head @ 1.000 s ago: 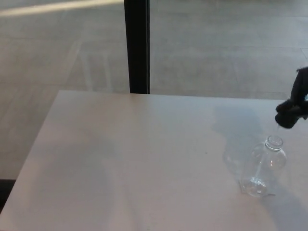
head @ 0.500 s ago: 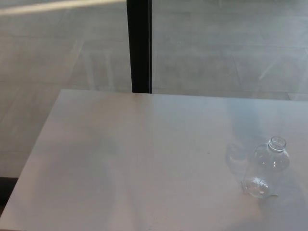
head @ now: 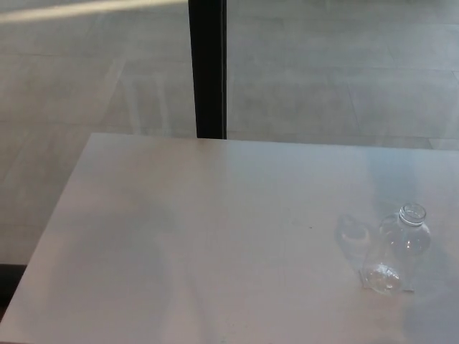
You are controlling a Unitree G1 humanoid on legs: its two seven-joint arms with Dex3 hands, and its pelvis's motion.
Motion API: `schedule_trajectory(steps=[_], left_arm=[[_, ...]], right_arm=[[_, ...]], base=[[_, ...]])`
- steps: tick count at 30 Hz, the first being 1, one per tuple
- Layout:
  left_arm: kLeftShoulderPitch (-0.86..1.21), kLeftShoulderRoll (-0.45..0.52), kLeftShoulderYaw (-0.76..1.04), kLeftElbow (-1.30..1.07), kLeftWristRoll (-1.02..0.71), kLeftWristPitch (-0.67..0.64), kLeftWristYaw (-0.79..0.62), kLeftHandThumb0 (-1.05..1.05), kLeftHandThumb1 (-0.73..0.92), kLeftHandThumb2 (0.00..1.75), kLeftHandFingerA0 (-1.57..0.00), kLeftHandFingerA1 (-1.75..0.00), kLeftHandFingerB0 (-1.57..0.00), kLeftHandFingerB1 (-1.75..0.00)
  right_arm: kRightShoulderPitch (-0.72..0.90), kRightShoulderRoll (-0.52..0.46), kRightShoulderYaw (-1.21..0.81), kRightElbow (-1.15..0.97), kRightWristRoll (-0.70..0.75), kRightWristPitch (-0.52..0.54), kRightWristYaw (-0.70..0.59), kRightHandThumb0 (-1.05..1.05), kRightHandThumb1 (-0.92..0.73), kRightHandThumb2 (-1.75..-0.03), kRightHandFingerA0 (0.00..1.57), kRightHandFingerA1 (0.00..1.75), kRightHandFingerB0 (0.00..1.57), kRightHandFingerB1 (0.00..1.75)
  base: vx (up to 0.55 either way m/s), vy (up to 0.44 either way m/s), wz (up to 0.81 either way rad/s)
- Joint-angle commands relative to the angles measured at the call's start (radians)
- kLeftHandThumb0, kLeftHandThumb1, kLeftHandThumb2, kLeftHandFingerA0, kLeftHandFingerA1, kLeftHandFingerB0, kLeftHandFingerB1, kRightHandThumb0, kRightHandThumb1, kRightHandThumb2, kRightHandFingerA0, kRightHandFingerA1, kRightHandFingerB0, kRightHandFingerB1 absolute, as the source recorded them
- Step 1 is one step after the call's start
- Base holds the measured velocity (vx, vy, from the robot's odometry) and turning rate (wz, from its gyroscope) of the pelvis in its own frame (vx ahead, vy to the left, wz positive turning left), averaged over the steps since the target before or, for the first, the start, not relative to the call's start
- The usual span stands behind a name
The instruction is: The robot uses its right hand to grab and lift the lid of the spray bottle kept in the middle of the desk and places the lid on the right side of the bottle
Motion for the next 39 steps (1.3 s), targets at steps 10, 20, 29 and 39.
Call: schedule_trajectory(steps=[10,20,29,39], left_arm=[[0.006,0.011,0.01,-0.002,-0.017,-0.003,0.007,-0.91,0.92,0.71,-0.55,-0.5,-0.37,-0.38],[-0.005,0.015,0.007,0.021,-0.014,-0.013,-0.001,-0.9,0.75,1.15,-0.48,-0.58,-0.32,-0.51],[0.002,0.006,-0.003,0.007,-0.004,-0.015,0.012,-0.93,0.79,1.17,-0.49,-0.58,-0.33,-0.5],[0.004,-0.005,-0.001,0.025,-0.008,-0.019,0.014,-0.92,0.92,0.72,-0.56,-0.5,-0.38,-0.38]], right_arm=[[0.354,0.206,-0.023,0.057,0.011,0.025,-0.263,-0.36,-0.53,-1.1,0.96,1.62,0.92,1.17],[0.356,0.235,0.006,0.189,0.035,0.056,-0.237,-0.5,-0.7,-0.61,0.94,1.22,0.63,0.53],[0.342,0.222,0.046,0.236,0.035,0.057,-0.24,-0.53,-0.68,-0.6,0.88,1.05,0.5,0.42],[0.349,0.12,0.128,0.15,-0.006,0.144,-0.152,-0.94,-0.58,-0.97,0.0,0.19,0.07,0.17]], base=[[0.0,0.0,0.0],[0.0,0.0,0.0],[0.0,0.0,0.0],[0.0,0.0,0.0]])
